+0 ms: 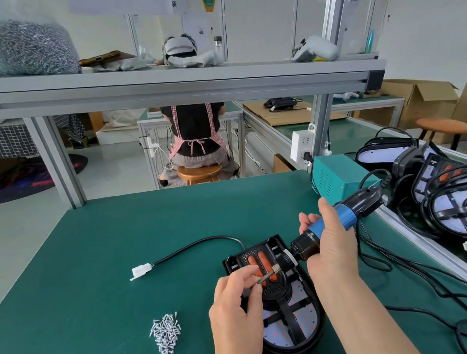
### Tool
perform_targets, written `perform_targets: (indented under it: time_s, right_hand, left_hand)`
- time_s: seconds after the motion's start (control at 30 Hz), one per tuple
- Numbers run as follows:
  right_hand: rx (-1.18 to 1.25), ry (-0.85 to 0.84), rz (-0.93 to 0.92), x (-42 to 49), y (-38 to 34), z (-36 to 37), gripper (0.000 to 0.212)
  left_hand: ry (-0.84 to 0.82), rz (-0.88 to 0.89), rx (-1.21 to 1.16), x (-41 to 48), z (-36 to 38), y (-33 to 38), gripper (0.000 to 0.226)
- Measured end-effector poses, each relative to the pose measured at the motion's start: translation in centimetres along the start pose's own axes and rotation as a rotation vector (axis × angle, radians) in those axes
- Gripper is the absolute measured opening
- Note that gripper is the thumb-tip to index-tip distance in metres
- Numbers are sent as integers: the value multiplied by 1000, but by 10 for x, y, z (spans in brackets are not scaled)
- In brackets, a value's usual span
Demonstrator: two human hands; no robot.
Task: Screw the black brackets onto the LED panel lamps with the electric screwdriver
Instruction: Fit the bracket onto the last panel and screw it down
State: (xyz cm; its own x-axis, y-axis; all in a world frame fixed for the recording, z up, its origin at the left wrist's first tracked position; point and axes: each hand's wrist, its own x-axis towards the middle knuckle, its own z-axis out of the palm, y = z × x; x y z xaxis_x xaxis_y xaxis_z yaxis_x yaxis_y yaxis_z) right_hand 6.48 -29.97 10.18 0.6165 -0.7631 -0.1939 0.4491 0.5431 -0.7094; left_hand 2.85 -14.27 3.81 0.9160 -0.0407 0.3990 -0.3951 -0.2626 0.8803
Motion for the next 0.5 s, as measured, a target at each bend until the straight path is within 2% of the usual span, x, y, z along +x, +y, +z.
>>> perform_targets:
  time_s: [0.33, 0.5]
  right_hand:
    - [41, 41, 4, -3, -7, 2, 33]
    - [46, 43, -18, -4, -15, 5, 40]
  left_hand:
    - [-3, 12, -12, -2, 3, 0, 48]
    - [74, 20, 9, -1, 3, -3, 34]
